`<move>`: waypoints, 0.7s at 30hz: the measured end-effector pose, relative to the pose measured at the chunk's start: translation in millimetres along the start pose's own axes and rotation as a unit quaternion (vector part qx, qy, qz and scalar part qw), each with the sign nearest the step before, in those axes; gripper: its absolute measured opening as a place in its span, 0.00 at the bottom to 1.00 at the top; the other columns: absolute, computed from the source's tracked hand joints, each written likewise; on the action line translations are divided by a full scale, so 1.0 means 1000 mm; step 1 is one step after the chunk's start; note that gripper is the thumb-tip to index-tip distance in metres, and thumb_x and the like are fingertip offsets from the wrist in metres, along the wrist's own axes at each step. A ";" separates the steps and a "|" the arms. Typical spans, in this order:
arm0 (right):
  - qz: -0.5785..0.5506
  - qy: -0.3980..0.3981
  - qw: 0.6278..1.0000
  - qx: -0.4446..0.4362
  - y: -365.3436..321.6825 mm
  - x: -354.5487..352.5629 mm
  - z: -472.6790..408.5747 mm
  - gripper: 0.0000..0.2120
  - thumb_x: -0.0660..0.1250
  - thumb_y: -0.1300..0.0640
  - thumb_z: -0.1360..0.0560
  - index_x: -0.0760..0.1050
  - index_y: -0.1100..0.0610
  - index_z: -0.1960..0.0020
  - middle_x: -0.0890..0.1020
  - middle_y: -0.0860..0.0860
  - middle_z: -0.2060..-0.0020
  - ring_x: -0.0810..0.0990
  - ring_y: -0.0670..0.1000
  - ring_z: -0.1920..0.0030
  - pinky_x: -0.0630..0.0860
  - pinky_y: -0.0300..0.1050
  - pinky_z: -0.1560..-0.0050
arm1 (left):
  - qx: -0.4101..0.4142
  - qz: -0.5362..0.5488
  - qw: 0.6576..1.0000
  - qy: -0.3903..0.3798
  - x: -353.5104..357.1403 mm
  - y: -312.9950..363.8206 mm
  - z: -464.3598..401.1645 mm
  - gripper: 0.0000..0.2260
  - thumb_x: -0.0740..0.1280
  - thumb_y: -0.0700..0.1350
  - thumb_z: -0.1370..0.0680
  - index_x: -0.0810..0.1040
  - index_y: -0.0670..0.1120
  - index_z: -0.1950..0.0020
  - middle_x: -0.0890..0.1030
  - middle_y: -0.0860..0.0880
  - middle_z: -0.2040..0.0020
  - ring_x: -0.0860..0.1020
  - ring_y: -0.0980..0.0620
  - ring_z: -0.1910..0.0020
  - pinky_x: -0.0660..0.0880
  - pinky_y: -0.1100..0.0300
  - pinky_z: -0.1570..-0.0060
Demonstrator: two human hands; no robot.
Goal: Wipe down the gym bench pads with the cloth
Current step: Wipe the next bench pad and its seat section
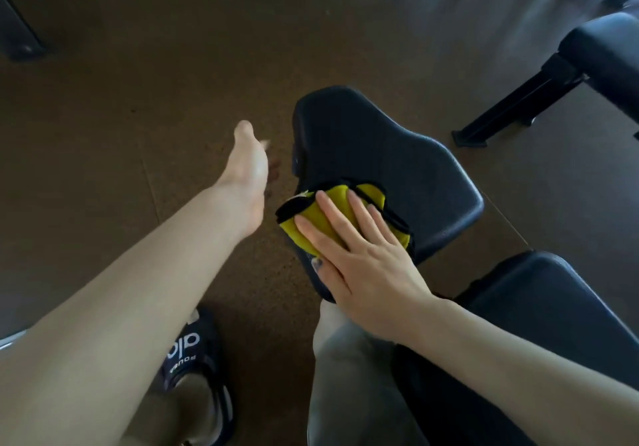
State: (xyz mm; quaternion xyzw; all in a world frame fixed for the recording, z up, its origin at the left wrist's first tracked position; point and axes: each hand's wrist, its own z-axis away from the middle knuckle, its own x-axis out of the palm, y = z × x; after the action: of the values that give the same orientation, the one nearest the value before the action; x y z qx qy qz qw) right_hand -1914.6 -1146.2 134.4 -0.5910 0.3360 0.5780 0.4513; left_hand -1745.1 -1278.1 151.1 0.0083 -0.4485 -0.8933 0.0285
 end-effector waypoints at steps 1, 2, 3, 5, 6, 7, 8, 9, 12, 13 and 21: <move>0.005 -0.001 1.000 -0.010 0.003 -0.002 -0.004 0.26 0.46 0.42 0.14 0.43 0.37 0.17 0.43 0.45 0.16 0.41 0.57 0.17 0.40 0.58 0.19 | 0.010 -0.004 1.000 0.000 -0.001 0.005 -0.002 0.32 0.45 0.67 0.18 0.65 0.52 0.19 0.60 0.45 0.18 0.58 0.44 0.19 0.51 0.38 0.20; 0.009 0.005 1.000 -0.020 0.009 -0.005 -0.014 0.26 0.45 0.42 0.14 0.44 0.37 0.17 0.44 0.45 0.16 0.41 0.57 0.16 0.41 0.57 0.19 | 0.017 -0.008 1.000 -0.008 -0.001 0.009 -0.003 0.32 0.45 0.67 0.18 0.66 0.52 0.20 0.60 0.44 0.18 0.58 0.44 0.18 0.51 0.37 0.21; 0.009 0.015 1.000 -0.026 0.016 -0.008 -0.029 0.25 0.46 0.42 0.13 0.46 0.36 0.18 0.46 0.45 0.16 0.42 0.56 0.16 0.41 0.57 0.18 | 0.027 -0.013 0.999 -0.022 0.000 0.011 -0.003 0.33 0.45 0.67 0.18 0.67 0.52 0.21 0.61 0.43 0.18 0.59 0.43 0.19 0.52 0.37 0.21; -0.003 0.040 0.999 -0.002 0.031 -0.016 -0.068 0.24 0.46 0.42 0.14 0.50 0.36 0.18 0.48 0.45 0.16 0.43 0.56 0.16 0.43 0.59 0.18 | 0.055 -0.030 0.997 -0.040 0.001 0.018 0.000 0.33 0.46 0.67 0.19 0.69 0.51 0.22 0.64 0.42 0.19 0.62 0.43 0.20 0.53 0.37 0.21; -0.017 0.047 0.998 0.024 0.036 -0.021 -0.086 0.24 0.46 0.42 0.14 0.50 0.36 0.18 0.47 0.45 0.16 0.42 0.56 0.16 0.43 0.60 0.18 | 0.075 -0.042 0.996 -0.038 0.000 0.022 0.001 0.32 0.47 0.66 0.19 0.69 0.51 0.22 0.66 0.43 0.20 0.63 0.44 0.21 0.52 0.38 0.21; -0.028 0.049 0.997 0.049 0.037 -0.023 -0.101 0.24 0.45 0.42 0.14 0.50 0.36 0.18 0.46 0.45 0.16 0.41 0.56 0.17 0.42 0.60 0.18 | 0.093 -0.050 0.994 -0.031 -0.002 0.025 0.000 0.30 0.47 0.65 0.17 0.69 0.51 0.22 0.68 0.44 0.21 0.64 0.45 0.21 0.51 0.39 0.21; -0.032 0.050 0.996 0.064 0.036 -0.023 -0.109 0.24 0.45 0.42 0.13 0.50 0.36 0.18 0.45 0.45 0.16 0.39 0.56 0.17 0.41 0.60 0.18 | 0.107 -0.054 0.992 -0.025 -0.005 0.029 -0.002 0.28 0.48 0.63 0.16 0.69 0.51 0.22 0.70 0.44 0.22 0.65 0.46 0.22 0.51 0.39 0.21; -0.031 0.054 0.996 0.071 0.032 -0.020 -0.109 0.24 0.44 0.42 0.13 0.50 0.36 0.18 0.44 0.45 0.16 0.39 0.57 0.17 0.40 0.60 0.18 | 0.114 -0.059 0.992 -0.021 -0.007 0.031 -0.005 0.27 0.49 0.61 0.16 0.69 0.51 0.21 0.71 0.45 0.23 0.66 0.46 0.22 0.51 0.39 0.20; -0.028 0.069 0.996 0.057 0.010 -0.006 -0.064 0.25 0.48 0.44 0.14 0.51 0.39 0.17 0.46 0.47 0.16 0.41 0.60 0.17 0.43 0.62 0.18 | 0.109 -0.100 0.989 -0.029 -0.002 0.028 -0.009 0.28 0.53 0.61 0.17 0.64 0.52 0.19 0.67 0.46 0.21 0.65 0.46 0.22 0.55 0.41 0.21; -0.035 0.064 0.996 0.052 -0.001 0.000 -0.042 0.25 0.49 0.44 0.14 0.50 0.39 0.17 0.46 0.47 0.16 0.41 0.60 0.17 0.43 0.61 0.18 | 0.106 -0.115 0.987 -0.037 0.004 0.026 -0.009 0.29 0.54 0.61 0.17 0.61 0.52 0.18 0.65 0.47 0.19 0.64 0.47 0.21 0.56 0.43 0.21; -0.061 0.060 0.986 0.143 -0.036 0.016 -0.003 0.27 0.47 0.42 0.13 0.42 0.38 0.17 0.45 0.48 0.16 0.42 0.60 0.17 0.42 0.64 0.19 | 0.188 -0.263 0.943 -0.081 0.050 0.020 -0.015 0.28 0.45 0.65 0.17 0.52 0.60 0.17 0.54 0.55 0.16 0.50 0.49 0.17 0.52 0.40 0.20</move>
State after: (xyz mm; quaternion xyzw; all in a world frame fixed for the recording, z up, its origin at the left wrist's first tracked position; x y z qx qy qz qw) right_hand -1878.9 -1133.3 123.4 -0.5733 0.4049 0.4595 0.5443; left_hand -1793.2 -1304.7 158.7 0.0589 -0.5909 -0.7660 -0.2462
